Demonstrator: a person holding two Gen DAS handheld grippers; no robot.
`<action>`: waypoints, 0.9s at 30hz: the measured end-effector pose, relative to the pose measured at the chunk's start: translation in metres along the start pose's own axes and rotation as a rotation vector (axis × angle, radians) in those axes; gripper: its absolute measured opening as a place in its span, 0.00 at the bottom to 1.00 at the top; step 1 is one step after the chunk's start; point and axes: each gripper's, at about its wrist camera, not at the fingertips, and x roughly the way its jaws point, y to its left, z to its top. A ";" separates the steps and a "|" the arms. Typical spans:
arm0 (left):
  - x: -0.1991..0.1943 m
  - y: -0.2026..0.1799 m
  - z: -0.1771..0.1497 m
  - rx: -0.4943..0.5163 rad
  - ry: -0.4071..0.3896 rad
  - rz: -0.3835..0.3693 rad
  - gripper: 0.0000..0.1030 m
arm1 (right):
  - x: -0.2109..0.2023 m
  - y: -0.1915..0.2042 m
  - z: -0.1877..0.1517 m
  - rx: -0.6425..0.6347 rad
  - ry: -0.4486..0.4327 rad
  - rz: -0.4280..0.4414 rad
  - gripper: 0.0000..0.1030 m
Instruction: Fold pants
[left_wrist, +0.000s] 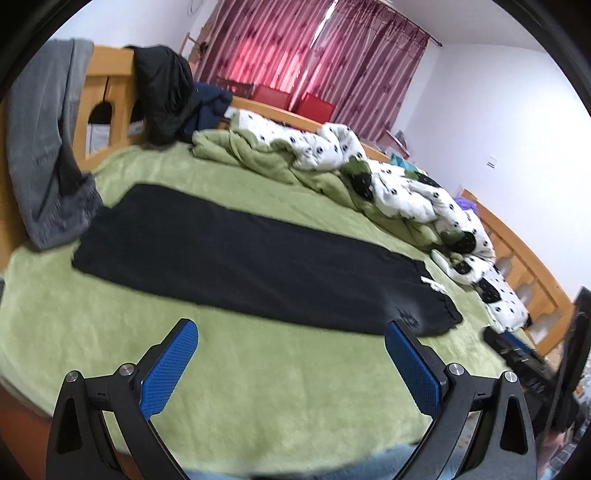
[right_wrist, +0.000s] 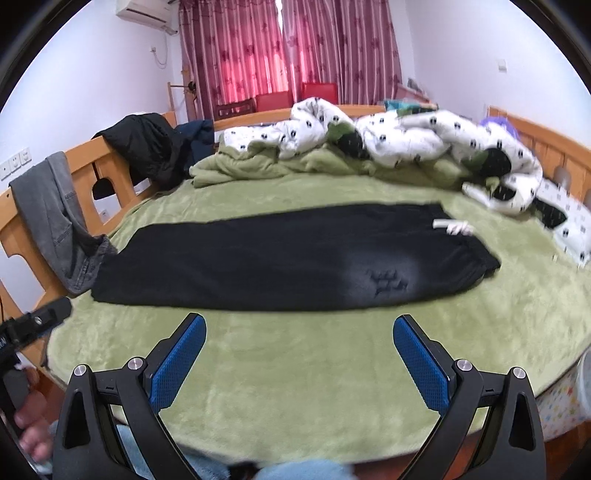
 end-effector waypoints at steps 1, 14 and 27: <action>0.005 0.007 0.008 -0.001 -0.010 0.021 0.99 | -0.001 -0.004 0.005 -0.002 -0.021 -0.003 0.97; 0.128 0.143 -0.018 -0.278 0.119 0.154 0.84 | 0.118 -0.106 0.012 0.090 0.059 -0.076 0.81; 0.194 0.180 -0.019 -0.421 0.073 0.143 0.81 | 0.234 -0.196 -0.043 0.423 0.208 -0.001 0.80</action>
